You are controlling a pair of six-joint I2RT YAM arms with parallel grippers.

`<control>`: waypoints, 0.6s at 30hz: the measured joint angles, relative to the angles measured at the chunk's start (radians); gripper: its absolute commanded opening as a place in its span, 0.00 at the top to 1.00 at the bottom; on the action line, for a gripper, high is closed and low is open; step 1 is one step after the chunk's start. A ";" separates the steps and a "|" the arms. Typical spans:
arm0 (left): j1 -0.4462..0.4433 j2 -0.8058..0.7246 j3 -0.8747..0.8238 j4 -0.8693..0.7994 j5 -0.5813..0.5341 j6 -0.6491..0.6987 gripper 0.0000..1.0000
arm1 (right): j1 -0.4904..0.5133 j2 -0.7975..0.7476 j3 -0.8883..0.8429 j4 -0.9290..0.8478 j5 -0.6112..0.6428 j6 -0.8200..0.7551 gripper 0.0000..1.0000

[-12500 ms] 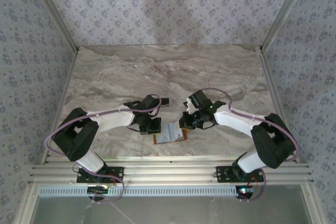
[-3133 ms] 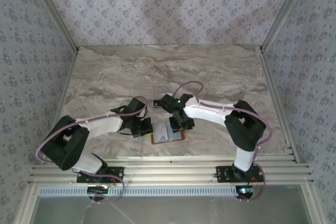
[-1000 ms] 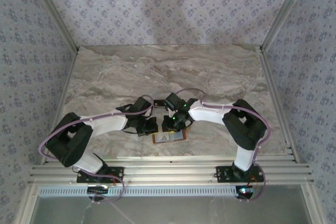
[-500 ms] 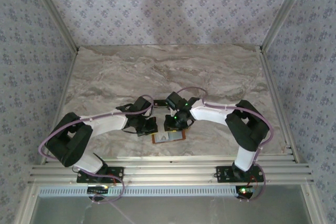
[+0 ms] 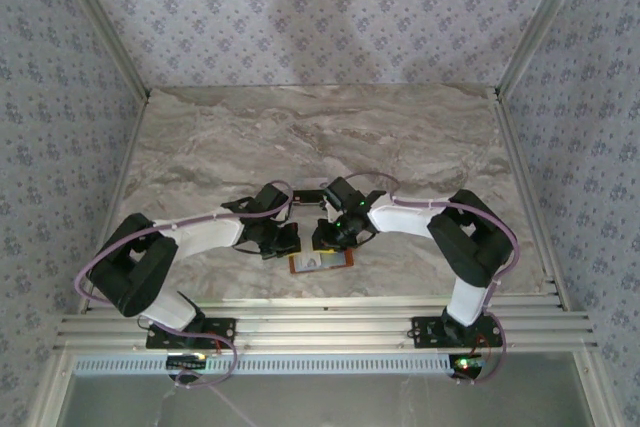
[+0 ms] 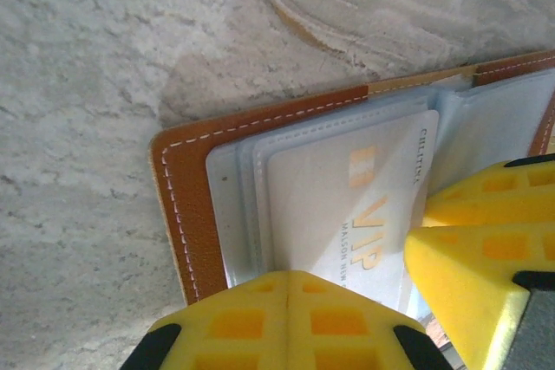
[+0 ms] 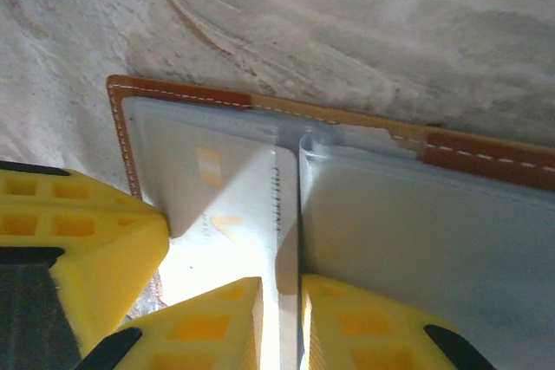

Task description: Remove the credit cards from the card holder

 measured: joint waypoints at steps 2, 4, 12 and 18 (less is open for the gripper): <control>0.000 0.004 0.004 0.000 0.000 0.001 1.00 | -0.001 -0.002 -0.007 0.013 -0.006 0.008 0.82; 0.000 0.006 0.005 0.000 0.000 0.002 1.00 | -0.004 -0.004 -0.015 0.025 -0.013 0.015 0.83; 0.000 0.006 0.006 -0.001 -0.001 0.003 1.00 | -0.012 -0.022 -0.040 0.053 -0.026 0.026 0.89; 0.000 0.008 0.006 0.000 -0.001 0.003 1.00 | -0.017 -0.049 -0.056 0.065 -0.026 0.032 0.90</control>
